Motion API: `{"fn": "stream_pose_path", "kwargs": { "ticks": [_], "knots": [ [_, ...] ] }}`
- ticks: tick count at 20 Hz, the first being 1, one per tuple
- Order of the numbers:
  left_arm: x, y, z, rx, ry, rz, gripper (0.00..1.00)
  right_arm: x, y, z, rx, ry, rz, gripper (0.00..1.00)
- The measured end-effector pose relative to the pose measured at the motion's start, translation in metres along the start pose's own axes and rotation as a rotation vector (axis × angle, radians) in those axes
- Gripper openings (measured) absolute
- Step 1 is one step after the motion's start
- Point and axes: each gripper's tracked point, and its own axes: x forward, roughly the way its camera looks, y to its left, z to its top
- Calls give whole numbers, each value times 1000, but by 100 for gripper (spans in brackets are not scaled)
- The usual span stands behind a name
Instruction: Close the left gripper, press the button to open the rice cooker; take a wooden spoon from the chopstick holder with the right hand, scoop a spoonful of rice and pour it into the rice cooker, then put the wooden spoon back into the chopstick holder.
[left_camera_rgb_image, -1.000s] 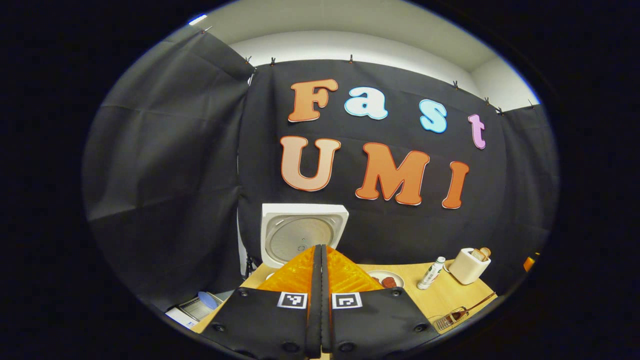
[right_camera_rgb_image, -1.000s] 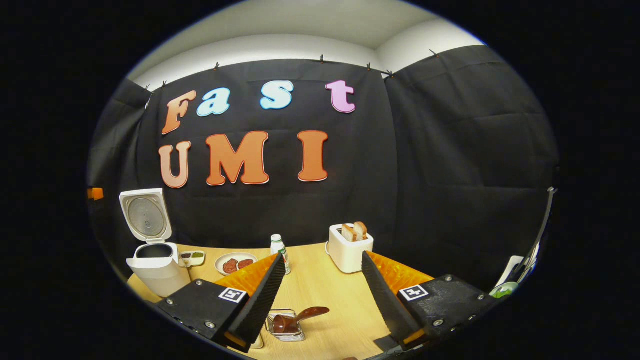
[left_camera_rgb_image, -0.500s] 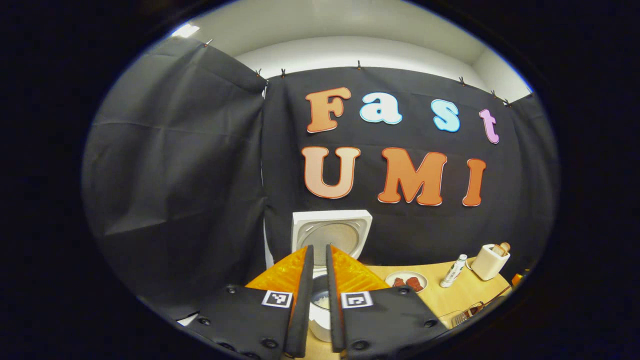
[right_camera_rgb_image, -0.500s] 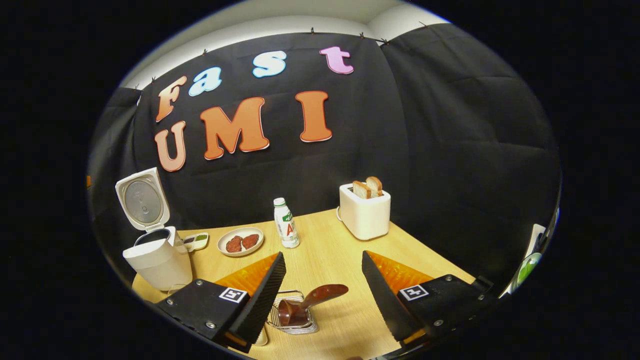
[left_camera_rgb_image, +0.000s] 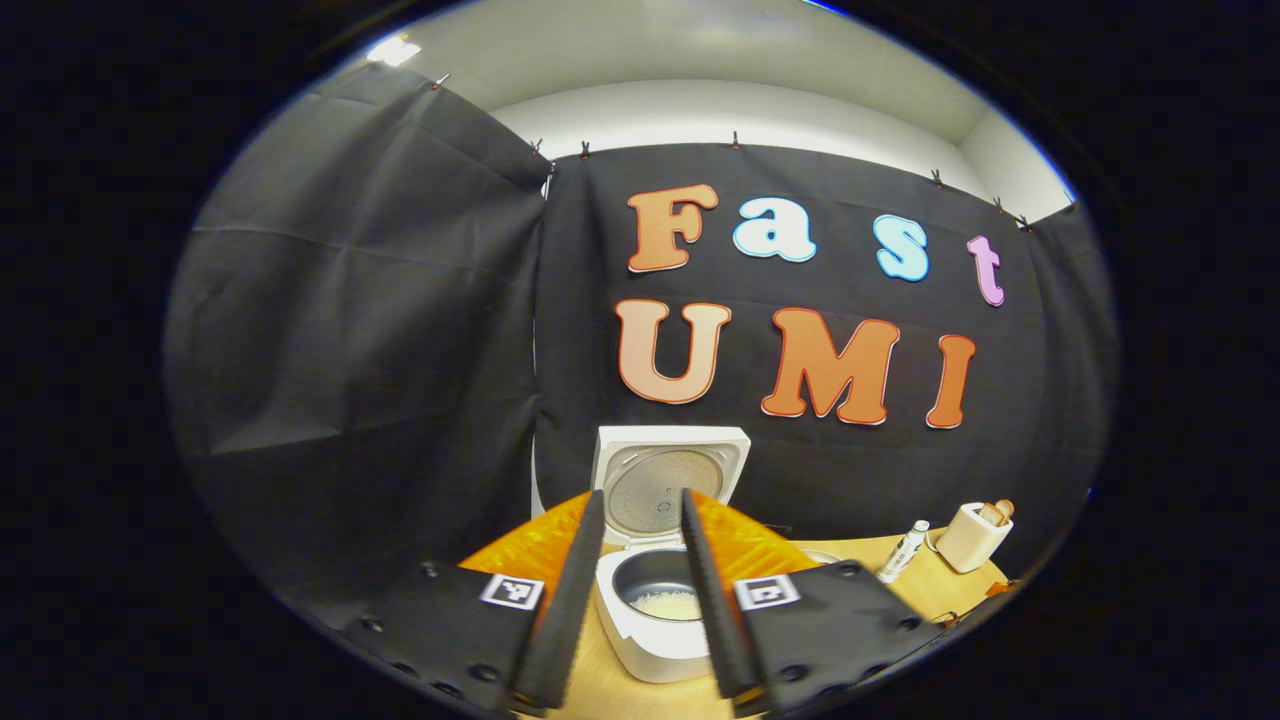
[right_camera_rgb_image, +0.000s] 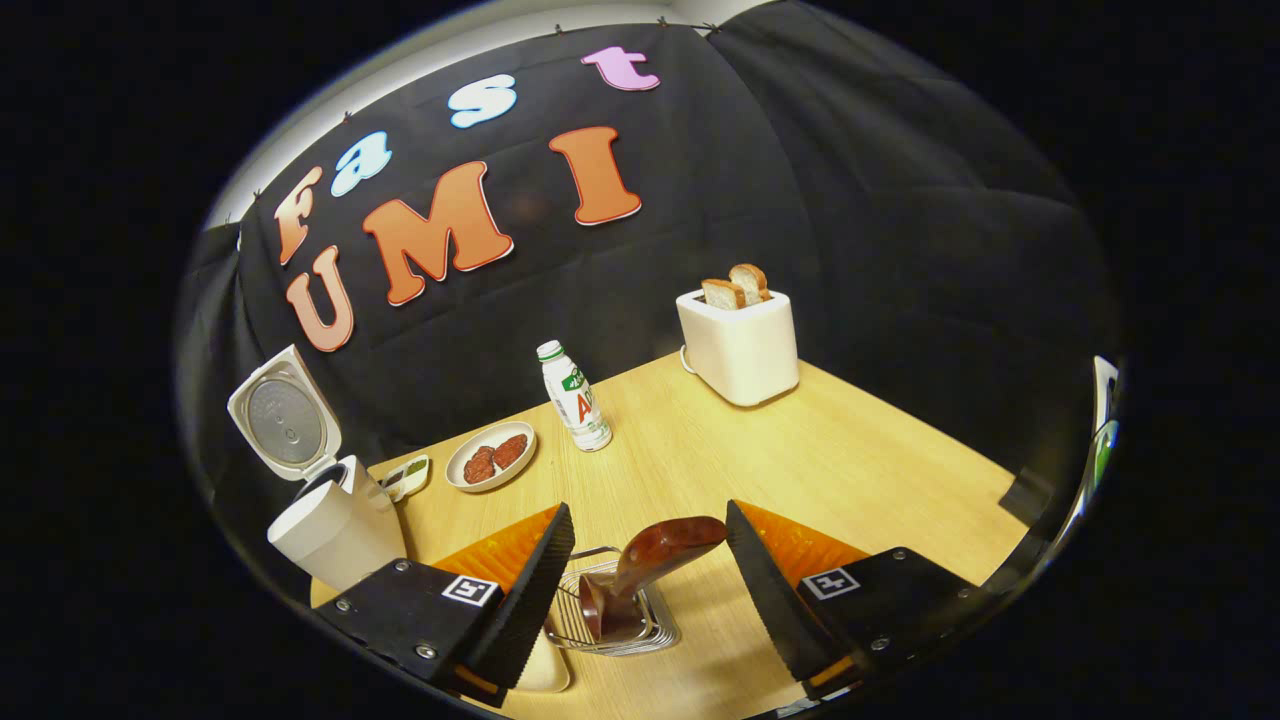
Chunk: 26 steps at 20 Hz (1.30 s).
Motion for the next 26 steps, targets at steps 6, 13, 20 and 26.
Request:
{"fn": "stream_pose_path", "kwargs": {
  "ticks": [6,13,20,26],
  "knots": [
    [-3,10,-15,12,34,22,100,8,3,-12,86,35,-11,56],
    [0,15,-30,-14,70,20,96,11,14,-13,265,93,3,17],
    [2,17,-26,-29,52,14,100,0,35,2,152,70,-13,2],
    [6,15,-26,-26,53,0,99,-29,57,40,22,9,-36,2]
  ]
}}
